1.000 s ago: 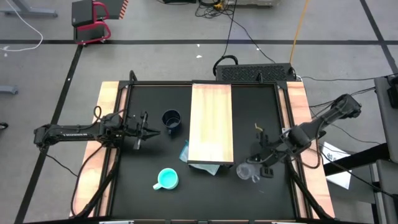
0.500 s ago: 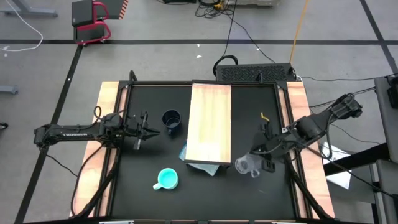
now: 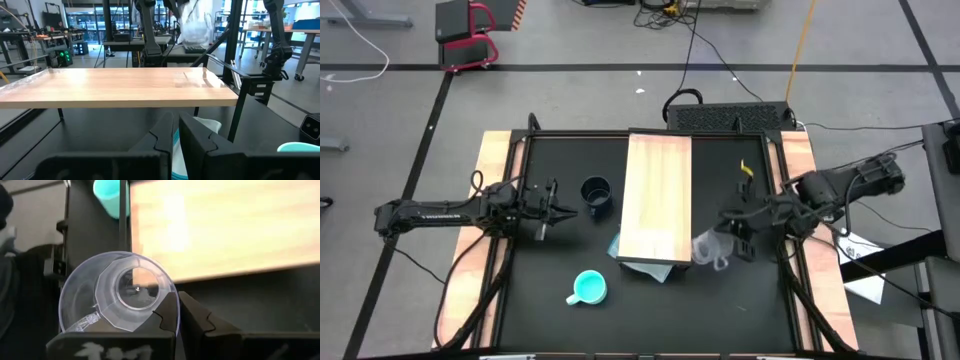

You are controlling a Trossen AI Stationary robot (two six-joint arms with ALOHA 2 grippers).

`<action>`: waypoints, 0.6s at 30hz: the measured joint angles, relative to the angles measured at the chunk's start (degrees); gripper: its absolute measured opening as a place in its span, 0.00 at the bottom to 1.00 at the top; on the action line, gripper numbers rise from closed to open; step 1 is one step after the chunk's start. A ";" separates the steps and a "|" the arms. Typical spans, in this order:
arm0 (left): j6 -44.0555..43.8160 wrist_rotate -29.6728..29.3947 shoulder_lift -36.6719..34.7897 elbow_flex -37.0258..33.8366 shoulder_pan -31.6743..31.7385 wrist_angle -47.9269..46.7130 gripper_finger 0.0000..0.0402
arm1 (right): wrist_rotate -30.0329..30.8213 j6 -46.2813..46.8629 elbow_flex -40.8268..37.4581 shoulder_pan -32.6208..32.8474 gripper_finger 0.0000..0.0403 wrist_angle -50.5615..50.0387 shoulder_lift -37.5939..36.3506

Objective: Stack small to large cups/mugs on shelf
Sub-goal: Put the transparent mug on the shelf

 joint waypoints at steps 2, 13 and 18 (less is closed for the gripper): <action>0.00 0.00 -0.01 0.02 -0.01 -0.02 0.08 | -1.38 -1.56 3.34 -2.06 0.00 -1.25 1.55; -0.02 0.00 -0.01 0.01 0.00 -0.18 0.08 | -6.05 -8.58 19.09 -13.22 0.00 -13.66 16.88; 0.68 0.00 -0.02 0.02 -0.01 -0.79 0.08 | -7.43 -10.20 25.91 -16.44 0.00 -18.90 23.57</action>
